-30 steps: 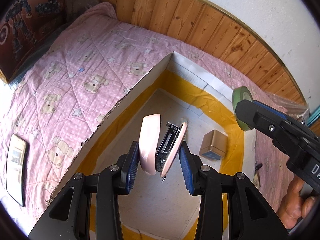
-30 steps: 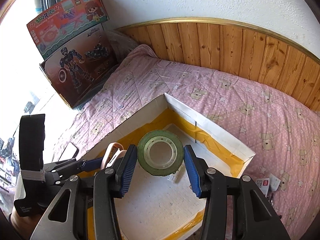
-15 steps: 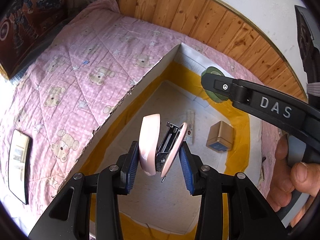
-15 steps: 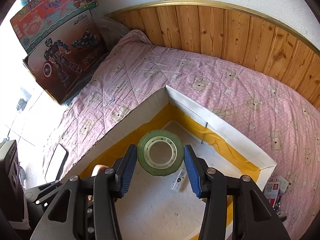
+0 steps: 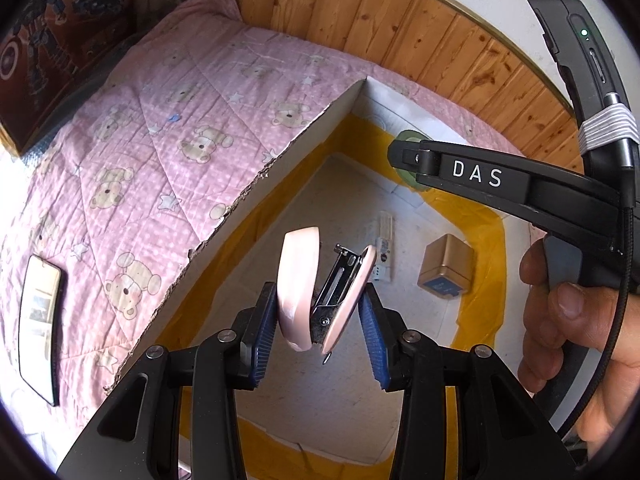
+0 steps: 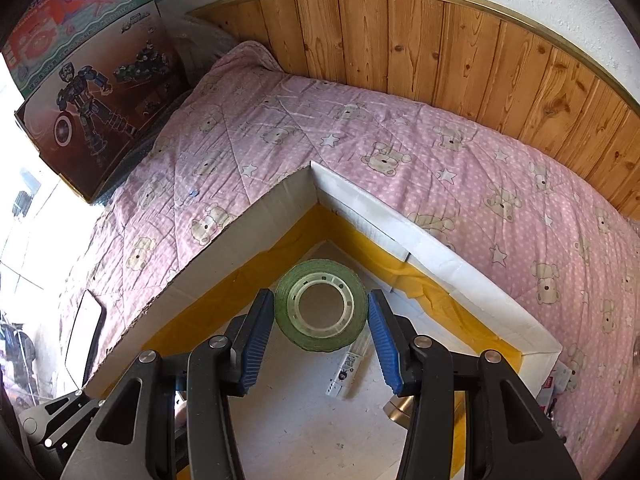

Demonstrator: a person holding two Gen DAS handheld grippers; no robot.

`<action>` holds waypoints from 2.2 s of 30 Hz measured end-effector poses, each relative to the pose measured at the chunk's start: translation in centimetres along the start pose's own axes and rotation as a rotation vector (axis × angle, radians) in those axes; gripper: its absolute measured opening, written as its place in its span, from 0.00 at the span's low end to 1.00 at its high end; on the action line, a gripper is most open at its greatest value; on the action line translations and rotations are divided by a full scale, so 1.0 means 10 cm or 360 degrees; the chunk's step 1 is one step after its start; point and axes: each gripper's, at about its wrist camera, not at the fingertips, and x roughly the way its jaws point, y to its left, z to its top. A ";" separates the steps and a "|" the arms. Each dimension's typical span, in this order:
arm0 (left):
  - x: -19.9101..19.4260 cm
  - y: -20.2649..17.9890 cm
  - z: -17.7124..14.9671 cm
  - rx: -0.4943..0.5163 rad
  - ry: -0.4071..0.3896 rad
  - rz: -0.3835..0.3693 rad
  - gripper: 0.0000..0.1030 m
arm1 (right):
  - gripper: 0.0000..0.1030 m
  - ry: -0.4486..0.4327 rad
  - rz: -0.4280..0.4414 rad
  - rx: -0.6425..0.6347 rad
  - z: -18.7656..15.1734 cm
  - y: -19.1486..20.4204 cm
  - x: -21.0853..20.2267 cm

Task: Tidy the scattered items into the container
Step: 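Carry the stapler in left tool and tape roll in right tool over the box, then open left tool to drop the pink stapler while right tool releases the green tape, then move both tools from the box to the scattered items on the bed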

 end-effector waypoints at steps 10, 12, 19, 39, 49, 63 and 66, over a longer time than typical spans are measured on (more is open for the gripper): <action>0.00 -0.03 -0.01 0.0001 0.0017 0.0001 0.49 | 0.66 -0.0028 0.0037 0.0036 0.02 -0.04 0.03; -0.03 -0.03 0.01 -0.0009 0.0002 0.0001 0.50 | 0.69 -0.0049 0.0052 0.0057 0.01 -0.08 -0.01; -0.17 -0.16 0.03 0.0010 -0.0063 -0.0026 0.50 | 0.69 -0.0127 0.0180 0.0098 -0.14 -0.25 -0.41; -0.64 -1.67 -0.73 0.0535 -0.0179 -0.0385 0.50 | 0.53 -0.0593 0.0208 0.0131 -1.46 -1.08 -2.11; -0.12 -2.21 -1.16 0.0732 0.0009 -0.0258 0.50 | 0.53 -0.0190 -0.0038 0.0356 -2.13 -1.95 -1.49; 0.58 -2.38 -1.38 0.0823 0.0201 -0.0072 0.50 | 0.68 0.0045 -0.0094 0.0314 -2.41 -2.22 -0.79; 0.70 -2.36 -1.36 0.0820 0.0217 -0.0049 0.50 | 0.68 0.0083 -0.0106 0.0274 -2.43 -2.24 -0.67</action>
